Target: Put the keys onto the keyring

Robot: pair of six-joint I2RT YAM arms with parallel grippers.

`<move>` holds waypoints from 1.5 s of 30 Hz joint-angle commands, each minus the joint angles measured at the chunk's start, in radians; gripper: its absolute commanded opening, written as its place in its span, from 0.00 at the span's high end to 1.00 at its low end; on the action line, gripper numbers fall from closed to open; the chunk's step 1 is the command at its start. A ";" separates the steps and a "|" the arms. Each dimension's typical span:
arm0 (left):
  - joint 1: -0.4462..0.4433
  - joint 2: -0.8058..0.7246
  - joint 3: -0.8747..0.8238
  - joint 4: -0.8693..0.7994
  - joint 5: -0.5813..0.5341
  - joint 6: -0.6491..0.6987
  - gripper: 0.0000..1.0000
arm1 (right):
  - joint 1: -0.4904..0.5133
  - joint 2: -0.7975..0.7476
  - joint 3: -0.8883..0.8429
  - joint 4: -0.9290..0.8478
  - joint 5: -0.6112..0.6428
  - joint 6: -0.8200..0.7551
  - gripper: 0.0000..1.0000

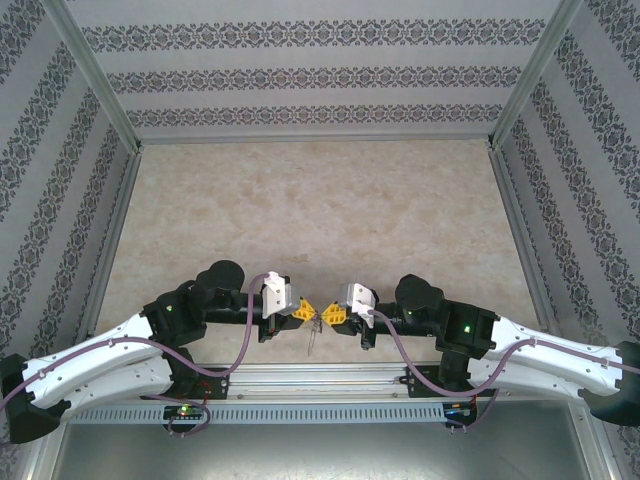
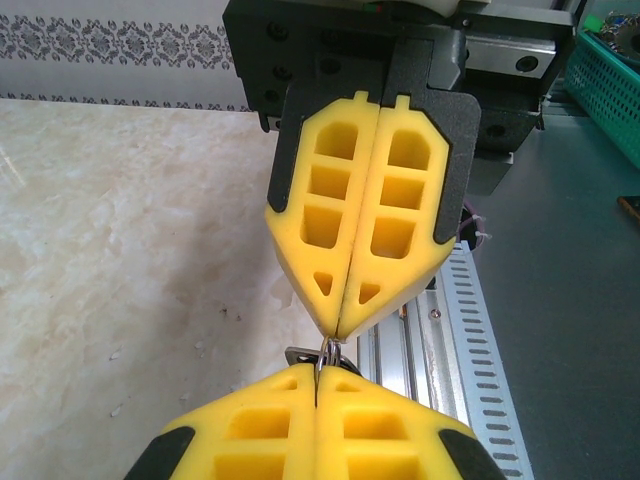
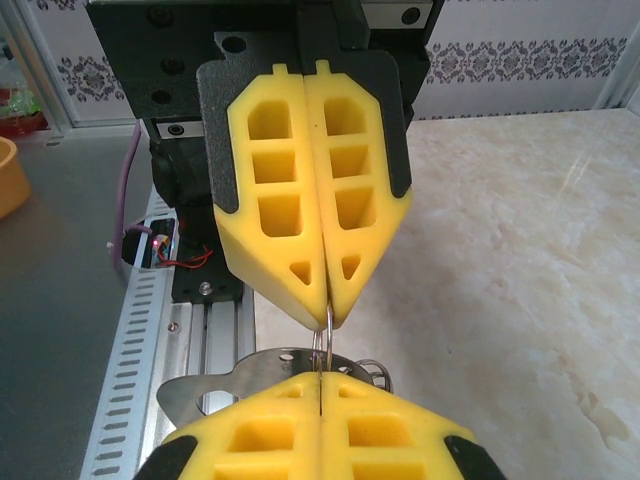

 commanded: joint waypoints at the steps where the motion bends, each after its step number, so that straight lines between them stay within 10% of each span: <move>1: -0.011 0.005 0.021 0.043 0.003 0.008 1.00 | 0.005 0.002 0.039 0.071 -0.045 -0.004 1.00; 45: -0.011 0.026 0.042 0.011 -0.015 0.022 1.00 | -0.009 0.052 0.097 0.040 -0.017 -0.001 1.00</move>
